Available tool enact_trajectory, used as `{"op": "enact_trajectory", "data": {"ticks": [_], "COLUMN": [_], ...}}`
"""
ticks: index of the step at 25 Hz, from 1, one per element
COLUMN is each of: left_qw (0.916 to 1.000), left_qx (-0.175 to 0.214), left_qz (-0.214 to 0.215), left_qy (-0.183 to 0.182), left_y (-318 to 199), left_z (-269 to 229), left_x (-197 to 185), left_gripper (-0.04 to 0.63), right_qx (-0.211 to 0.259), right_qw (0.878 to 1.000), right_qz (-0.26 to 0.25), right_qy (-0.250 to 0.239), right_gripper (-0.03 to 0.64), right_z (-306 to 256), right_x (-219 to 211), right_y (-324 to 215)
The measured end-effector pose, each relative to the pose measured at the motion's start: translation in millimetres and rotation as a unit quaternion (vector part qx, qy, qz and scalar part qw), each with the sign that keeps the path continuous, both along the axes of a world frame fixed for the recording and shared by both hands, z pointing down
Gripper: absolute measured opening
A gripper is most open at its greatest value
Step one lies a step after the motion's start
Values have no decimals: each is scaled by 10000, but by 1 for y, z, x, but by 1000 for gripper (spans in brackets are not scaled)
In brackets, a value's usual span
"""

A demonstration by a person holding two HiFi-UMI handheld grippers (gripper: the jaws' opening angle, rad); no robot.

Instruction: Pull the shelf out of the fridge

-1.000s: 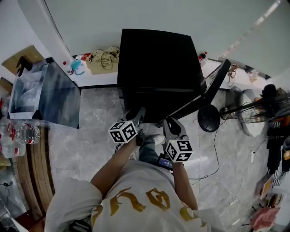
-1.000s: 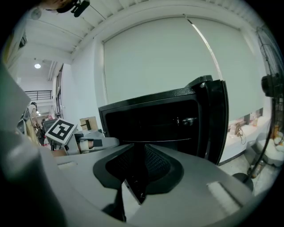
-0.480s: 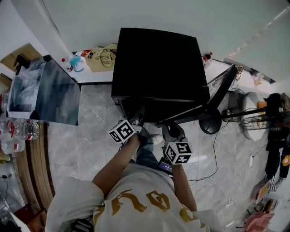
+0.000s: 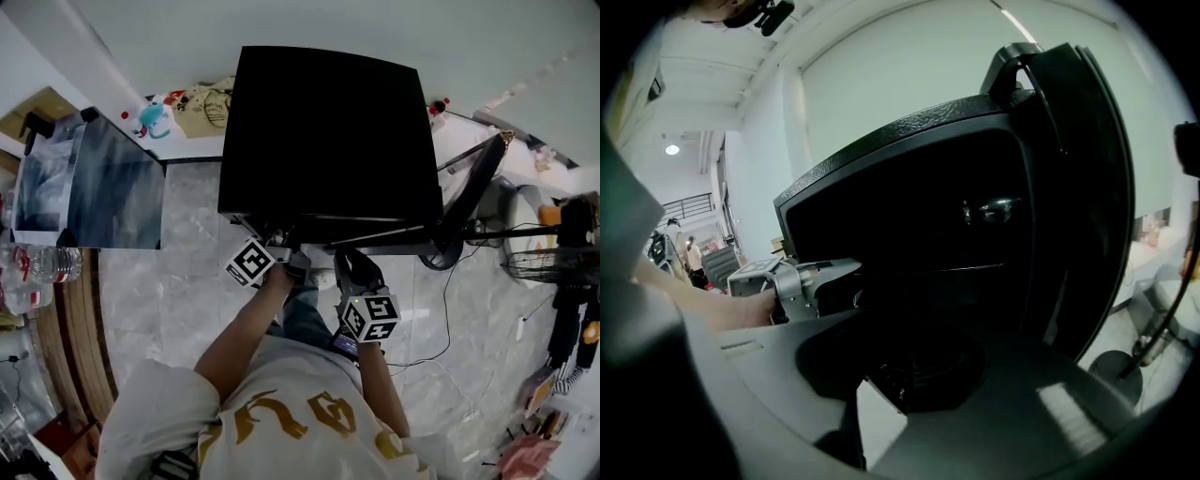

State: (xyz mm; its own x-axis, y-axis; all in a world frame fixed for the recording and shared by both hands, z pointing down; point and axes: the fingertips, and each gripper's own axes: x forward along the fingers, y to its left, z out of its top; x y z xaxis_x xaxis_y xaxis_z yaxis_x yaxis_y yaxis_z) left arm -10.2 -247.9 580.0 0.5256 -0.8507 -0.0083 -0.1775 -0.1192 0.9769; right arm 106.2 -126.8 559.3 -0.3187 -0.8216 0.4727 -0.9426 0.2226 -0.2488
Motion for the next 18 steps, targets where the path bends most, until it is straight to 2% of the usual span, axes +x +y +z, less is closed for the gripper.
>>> {"op": "enact_trajectory", "data": {"ticks": [4,10,12,14,18], "left_qw": [9998,9994,9995,9997,9996], "left_qx": [22,-5,-6,-17,-13], "left_qz": [11,-55,-128,-187,-226], "left_qy": [215,335,303,177,188], "left_y": [-9,-22,-25,-26,-27], "left_z": [1,1,1,0,1], "left_x": [5,10,8,7,7], "left_gripper": [130,125,97,41,38], "right_qx": [-59,-103,-92,-98,-103], "right_qw": [10000,9998,9999,9999,9999], "right_qz": [-31,-48,-47,-27,8], "right_qy": [-22,-131,-119,-115,-139], "right_gripper": [100,100,100,100,100], "right_z": [5,8,7,8,9], "right_x": [0,1,3,6,8], "right_y": [-6,-8,-9,-9,-8]}}
